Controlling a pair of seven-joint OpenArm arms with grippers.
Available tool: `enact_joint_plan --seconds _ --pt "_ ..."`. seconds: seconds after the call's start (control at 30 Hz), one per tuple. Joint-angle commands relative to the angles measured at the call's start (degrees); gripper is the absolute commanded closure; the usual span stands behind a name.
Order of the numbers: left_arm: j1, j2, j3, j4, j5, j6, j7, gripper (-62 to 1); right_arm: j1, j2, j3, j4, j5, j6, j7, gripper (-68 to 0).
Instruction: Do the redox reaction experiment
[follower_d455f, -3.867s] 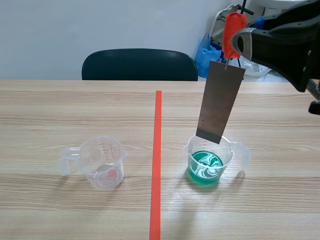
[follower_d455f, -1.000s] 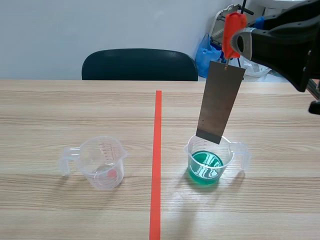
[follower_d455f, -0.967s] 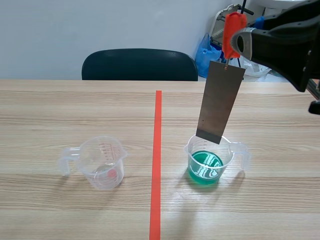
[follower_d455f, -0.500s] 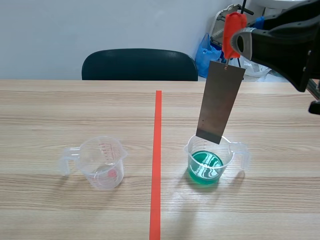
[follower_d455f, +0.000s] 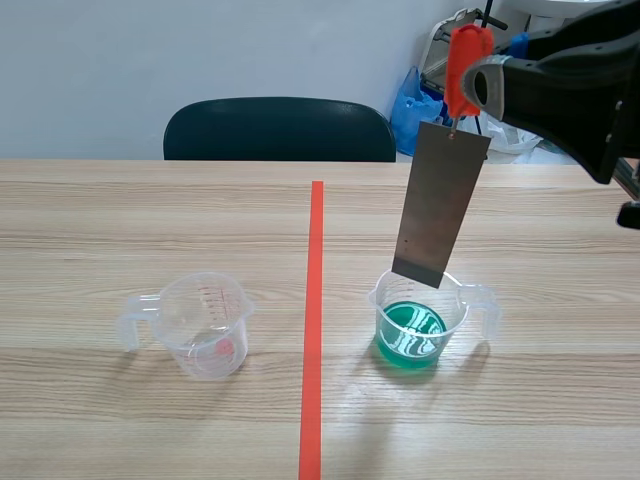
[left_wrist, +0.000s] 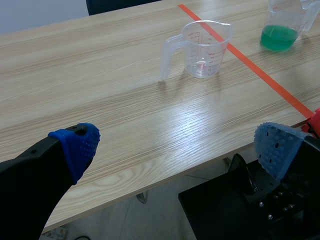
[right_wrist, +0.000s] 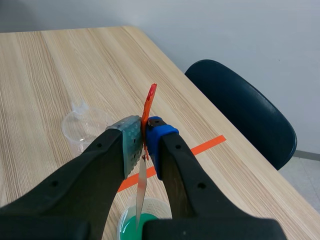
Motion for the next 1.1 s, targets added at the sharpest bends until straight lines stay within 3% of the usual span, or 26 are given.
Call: enact_joint_plan --seconds 0.0,0.2,0.5,0.6,1.07 --pt "0.07 0.42 -0.31 0.02 -0.17 -0.15 -0.81 -62.3 0.61 0.76 0.74 0.35 0.98 0.37 0.35 -0.6" --pt "0.07 0.39 -0.31 0.02 -0.2 -0.15 -0.83 -62.3 4.42 0.76 -2.08 0.35 0.98 0.37 -1.57 -0.6" --pt "0.07 0.42 -0.31 0.02 -0.17 -0.15 -0.81 -62.3 17.84 0.2 -15.28 -0.44 0.98 -2.21 -4.13 -0.6" --pt "0.07 0.42 -0.31 0.02 -0.17 -0.15 -0.81 -62.3 22.62 -2.01 -20.04 -1.11 0.79 -3.8 -6.34 -0.6" --pt "0.07 0.42 -0.31 0.02 -0.17 -0.15 -0.81 -62.3 36.72 -15.96 -35.74 -10.99 -0.72 -3.78 -12.59 -0.6"
